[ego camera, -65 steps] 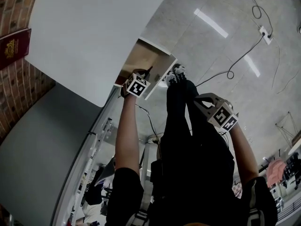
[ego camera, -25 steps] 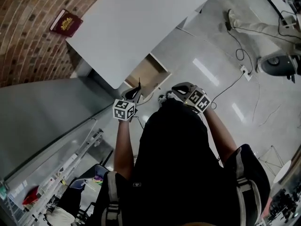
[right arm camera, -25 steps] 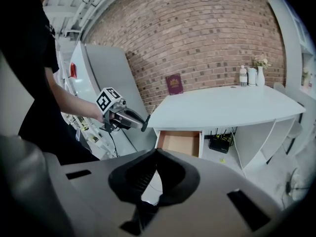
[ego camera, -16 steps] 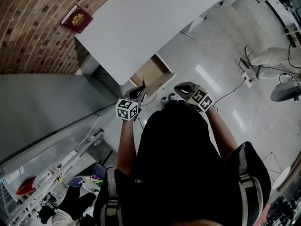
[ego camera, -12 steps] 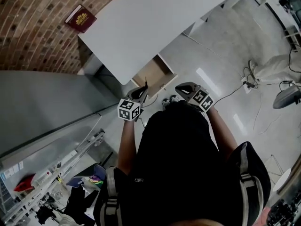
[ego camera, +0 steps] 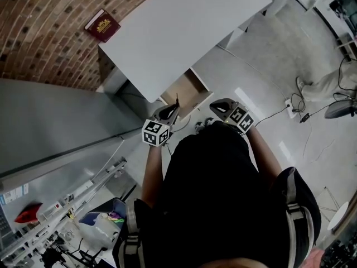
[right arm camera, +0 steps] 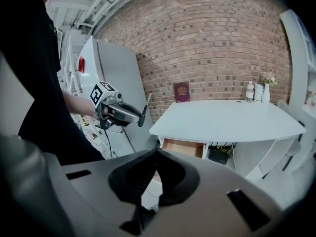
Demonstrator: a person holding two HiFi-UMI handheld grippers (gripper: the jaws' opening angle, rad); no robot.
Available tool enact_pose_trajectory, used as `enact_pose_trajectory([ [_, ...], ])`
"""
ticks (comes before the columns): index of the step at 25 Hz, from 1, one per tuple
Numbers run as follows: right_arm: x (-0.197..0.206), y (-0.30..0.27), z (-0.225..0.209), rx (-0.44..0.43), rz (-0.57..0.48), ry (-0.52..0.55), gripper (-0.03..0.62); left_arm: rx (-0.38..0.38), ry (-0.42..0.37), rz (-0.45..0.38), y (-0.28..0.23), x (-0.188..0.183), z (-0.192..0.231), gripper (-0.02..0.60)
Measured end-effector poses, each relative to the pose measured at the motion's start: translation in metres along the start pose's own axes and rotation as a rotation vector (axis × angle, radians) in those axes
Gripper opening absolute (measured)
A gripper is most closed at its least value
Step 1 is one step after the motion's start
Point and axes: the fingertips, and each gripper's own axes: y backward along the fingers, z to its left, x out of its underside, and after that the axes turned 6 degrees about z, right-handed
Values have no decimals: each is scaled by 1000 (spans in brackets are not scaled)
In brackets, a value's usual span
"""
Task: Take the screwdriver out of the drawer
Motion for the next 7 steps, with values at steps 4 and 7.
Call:
enact_pose_trajectory([
  [4, -1, -10, 0, 15, 2, 7, 55, 12, -4, 7, -2, 10, 7, 57],
  [7, -2, -15, 9, 24, 10, 8, 55, 25, -6, 15, 3, 20, 10, 58],
])
